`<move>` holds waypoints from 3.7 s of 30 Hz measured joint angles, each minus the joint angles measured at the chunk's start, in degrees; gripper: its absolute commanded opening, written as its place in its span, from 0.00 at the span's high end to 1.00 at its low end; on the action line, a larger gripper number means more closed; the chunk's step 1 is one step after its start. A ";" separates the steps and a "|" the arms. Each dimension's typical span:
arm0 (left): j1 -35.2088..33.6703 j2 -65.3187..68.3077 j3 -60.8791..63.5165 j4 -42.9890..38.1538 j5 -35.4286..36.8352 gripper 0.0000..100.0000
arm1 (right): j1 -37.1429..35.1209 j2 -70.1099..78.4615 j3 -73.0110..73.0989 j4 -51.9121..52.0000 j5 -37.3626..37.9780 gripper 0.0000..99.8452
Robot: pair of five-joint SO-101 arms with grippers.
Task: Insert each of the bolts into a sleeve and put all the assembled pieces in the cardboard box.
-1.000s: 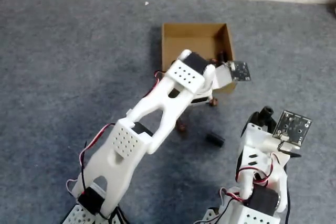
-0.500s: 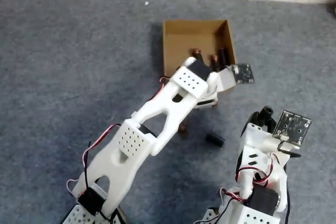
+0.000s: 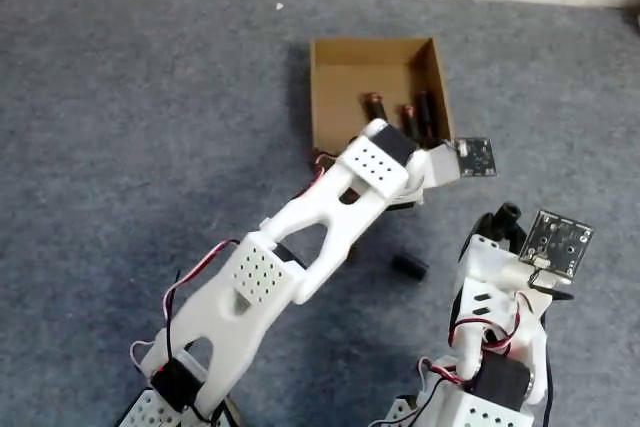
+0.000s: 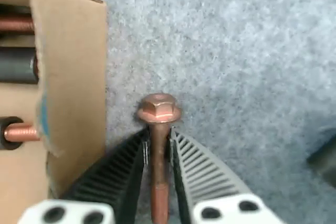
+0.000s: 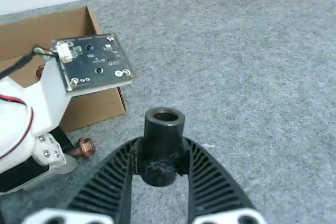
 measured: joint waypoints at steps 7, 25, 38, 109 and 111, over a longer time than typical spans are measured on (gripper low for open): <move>0.00 0.09 -3.69 8.00 -0.09 0.99 | 0.00 0.00 0.00 0.00 0.00 0.99; -9.05 -14.24 -20.13 20.48 18.29 1.00 | 0.00 0.00 0.00 0.00 0.00 0.99; -8.97 -40.35 0.97 20.48 18.99 1.00 | -2.55 0.00 0.00 0.00 0.00 0.99; -8.97 -143.82 119.30 -51.25 46.95 0.99 | -54.95 -0.09 12.22 -36.31 8.79 0.99; -8.97 -144.44 118.59 -51.25 46.95 0.99 | -54.95 -0.09 12.22 -36.31 8.79 0.99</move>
